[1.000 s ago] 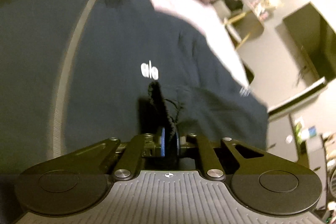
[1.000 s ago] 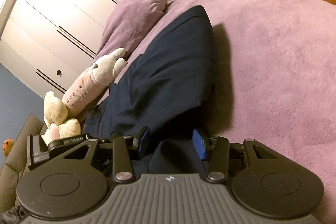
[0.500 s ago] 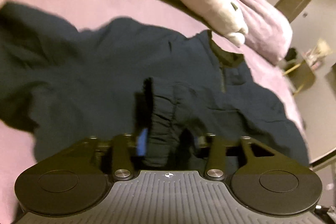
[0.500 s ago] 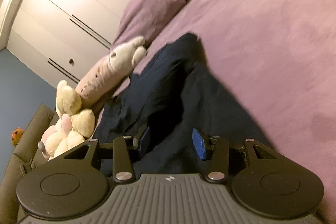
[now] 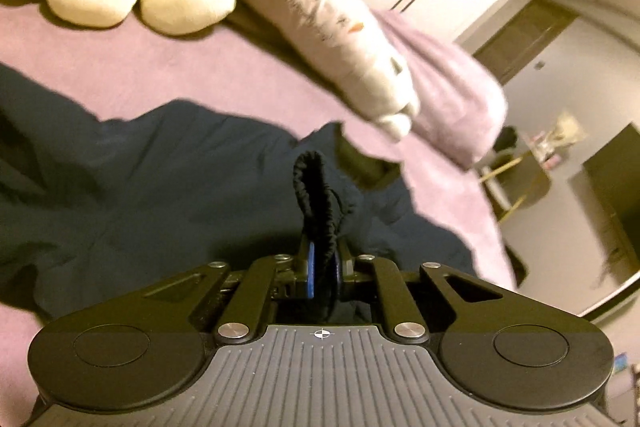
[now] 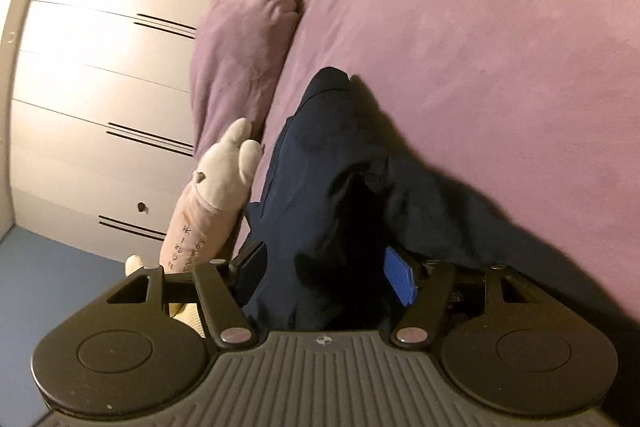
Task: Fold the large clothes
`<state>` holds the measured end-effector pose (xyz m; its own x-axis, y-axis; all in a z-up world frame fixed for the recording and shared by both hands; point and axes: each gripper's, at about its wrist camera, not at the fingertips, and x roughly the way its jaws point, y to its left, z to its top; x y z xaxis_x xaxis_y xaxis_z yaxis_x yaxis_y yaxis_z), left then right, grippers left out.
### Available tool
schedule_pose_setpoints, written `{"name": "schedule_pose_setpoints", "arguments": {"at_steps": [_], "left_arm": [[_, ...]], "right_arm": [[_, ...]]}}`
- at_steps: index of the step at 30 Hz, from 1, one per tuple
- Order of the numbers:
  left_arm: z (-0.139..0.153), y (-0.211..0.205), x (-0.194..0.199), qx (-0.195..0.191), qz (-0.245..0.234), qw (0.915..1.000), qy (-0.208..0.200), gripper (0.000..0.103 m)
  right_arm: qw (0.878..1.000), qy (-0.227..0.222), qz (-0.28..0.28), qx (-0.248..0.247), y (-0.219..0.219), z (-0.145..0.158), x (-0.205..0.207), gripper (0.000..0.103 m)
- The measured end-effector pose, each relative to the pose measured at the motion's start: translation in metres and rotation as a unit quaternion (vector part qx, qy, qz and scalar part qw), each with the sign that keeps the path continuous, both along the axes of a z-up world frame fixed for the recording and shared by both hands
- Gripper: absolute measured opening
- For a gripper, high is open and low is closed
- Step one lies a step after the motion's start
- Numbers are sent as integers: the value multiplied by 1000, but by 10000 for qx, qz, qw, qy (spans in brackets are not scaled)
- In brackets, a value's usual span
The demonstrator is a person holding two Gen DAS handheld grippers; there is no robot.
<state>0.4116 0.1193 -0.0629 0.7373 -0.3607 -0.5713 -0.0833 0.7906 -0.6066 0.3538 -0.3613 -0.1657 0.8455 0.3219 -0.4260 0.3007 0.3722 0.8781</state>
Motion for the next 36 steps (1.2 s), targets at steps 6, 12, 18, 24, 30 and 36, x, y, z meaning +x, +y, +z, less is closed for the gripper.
{"name": "schedule_pose_setpoints", "arguments": {"at_steps": [6,12,18,24,30,36], "left_arm": [[0,-9,4,544,-215,9982,-158,11],[-59,-48,14,1710,-431,9839,297,14],[-59,-53,4,2234,-575,9730,-18,18],[-50,-54,7,2520,-355,9666,-300,17],[-56,-54,4,2549,-192,9667,-110,35],[-41,-47,-4,2465,-50,9679,-483,43]], "right_arm": [[9974,-243,-103,-671,-8,22,8,10],[9604,88,43,-2785,9,16,2,8],[9378,-30,503,-3436,17,26,1,15],[9340,-442,214,-3538,20,62,-39,29],[8870,-522,1149,-4442,83,59,4,17],[8468,-687,1583,-5031,130,41,37,16]]}}
